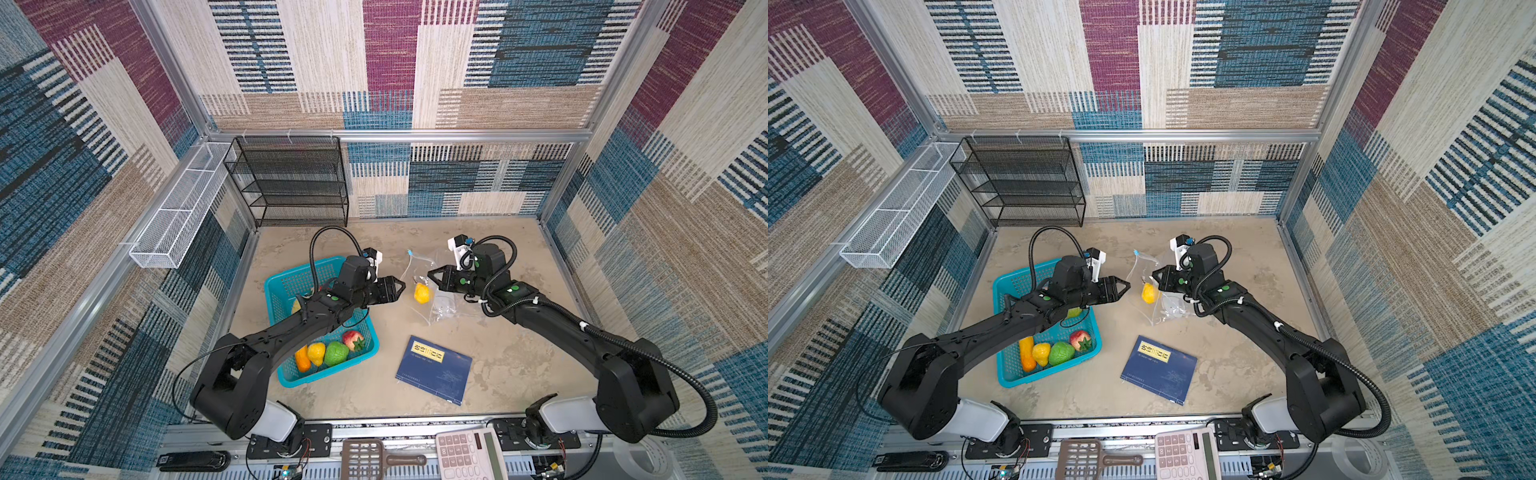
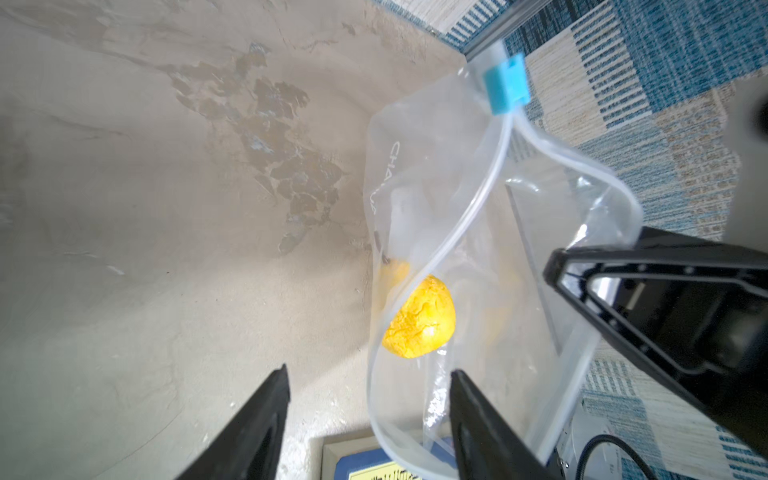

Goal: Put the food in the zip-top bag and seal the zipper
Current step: 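Draw the left gripper back from the bag toward the teal basket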

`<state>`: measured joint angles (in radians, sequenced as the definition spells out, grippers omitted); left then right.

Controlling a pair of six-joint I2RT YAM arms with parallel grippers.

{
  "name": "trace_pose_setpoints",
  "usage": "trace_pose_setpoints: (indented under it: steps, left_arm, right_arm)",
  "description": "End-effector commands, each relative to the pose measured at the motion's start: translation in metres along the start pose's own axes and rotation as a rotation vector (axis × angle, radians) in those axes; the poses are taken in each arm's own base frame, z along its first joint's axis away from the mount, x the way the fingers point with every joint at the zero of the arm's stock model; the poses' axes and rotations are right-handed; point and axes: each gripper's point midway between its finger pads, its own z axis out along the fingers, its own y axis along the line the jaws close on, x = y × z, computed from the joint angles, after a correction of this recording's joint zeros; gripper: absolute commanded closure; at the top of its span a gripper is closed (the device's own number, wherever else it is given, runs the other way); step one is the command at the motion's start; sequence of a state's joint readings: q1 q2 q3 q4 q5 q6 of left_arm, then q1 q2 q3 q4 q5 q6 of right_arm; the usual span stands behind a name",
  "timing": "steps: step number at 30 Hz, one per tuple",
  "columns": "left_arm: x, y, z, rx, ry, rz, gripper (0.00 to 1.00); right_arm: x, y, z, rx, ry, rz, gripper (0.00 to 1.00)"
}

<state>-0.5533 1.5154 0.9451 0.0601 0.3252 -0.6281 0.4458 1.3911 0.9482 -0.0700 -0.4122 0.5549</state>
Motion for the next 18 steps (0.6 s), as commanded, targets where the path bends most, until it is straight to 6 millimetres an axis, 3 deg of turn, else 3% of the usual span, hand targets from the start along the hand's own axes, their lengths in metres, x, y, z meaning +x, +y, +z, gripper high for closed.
trace_pose_setpoints:
  steps: [1,5,12,18]
  left_arm:
    - [0.002,-0.013,0.012,0.07,0.038,0.01,0.61]
    - [0.001,-0.024,0.019,0.098,0.059,0.004,1.0]
    - [-0.016,-0.06,0.0,0.086,0.052,0.029,1.0]
    - [-0.017,-0.077,-0.001,0.097,0.049,0.024,1.0]
  right_arm:
    - [-0.003,0.003,0.0,-0.006,-0.003,-0.026,1.0]
    - [-0.005,-0.019,-0.002,0.117,-0.019,-0.034,1.0]
    - [-0.025,-0.048,-0.022,0.361,-0.069,-0.118,1.0]
    - [-0.055,-0.025,-0.06,0.394,-0.166,-0.191,1.0]
